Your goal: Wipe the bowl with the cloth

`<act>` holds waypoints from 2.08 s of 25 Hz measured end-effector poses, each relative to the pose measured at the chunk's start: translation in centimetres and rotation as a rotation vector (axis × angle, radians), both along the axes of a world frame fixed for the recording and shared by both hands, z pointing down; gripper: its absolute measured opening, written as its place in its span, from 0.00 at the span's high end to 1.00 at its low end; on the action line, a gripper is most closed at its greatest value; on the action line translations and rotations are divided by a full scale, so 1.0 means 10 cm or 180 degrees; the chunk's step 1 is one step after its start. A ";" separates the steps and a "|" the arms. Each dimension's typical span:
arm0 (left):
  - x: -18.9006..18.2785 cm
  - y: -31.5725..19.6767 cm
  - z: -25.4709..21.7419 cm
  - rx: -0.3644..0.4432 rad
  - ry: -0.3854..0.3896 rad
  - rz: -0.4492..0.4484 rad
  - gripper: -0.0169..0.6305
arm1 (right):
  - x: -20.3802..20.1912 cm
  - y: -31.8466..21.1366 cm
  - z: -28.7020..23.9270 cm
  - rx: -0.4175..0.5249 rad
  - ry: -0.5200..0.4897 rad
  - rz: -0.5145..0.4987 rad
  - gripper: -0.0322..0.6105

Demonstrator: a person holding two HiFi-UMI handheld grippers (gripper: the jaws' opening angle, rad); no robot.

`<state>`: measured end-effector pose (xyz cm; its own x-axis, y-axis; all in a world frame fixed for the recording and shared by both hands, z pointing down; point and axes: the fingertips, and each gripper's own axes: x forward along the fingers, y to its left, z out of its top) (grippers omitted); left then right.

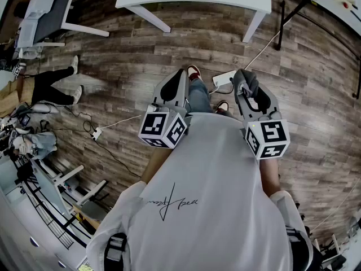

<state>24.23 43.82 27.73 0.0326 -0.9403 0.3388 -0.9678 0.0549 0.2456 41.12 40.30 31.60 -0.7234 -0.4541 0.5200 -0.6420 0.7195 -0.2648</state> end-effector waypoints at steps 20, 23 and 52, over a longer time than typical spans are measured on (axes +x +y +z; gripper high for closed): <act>-1.34 -0.64 0.19 -0.0171 0.0036 -0.0032 0.95 | -1.34 -0.55 -0.15 -0.0338 -0.0307 -0.0374 0.67; -1.58 -0.83 0.22 -0.0158 0.0068 -0.0008 0.95 | -1.54 -0.85 -0.23 -0.0253 -0.0323 -0.0169 0.67; -3.04 -1.41 0.10 0.0443 0.0400 -0.0472 0.95 | -3.04 -1.64 -0.33 -0.0266 -0.0338 -0.0063 0.67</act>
<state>-6.15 29.74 28.70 -0.0757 -0.9753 0.2076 -0.9130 0.1515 0.3789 10.76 23.88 28.34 -0.7848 -0.3975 0.4755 -0.5930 0.7044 -0.3900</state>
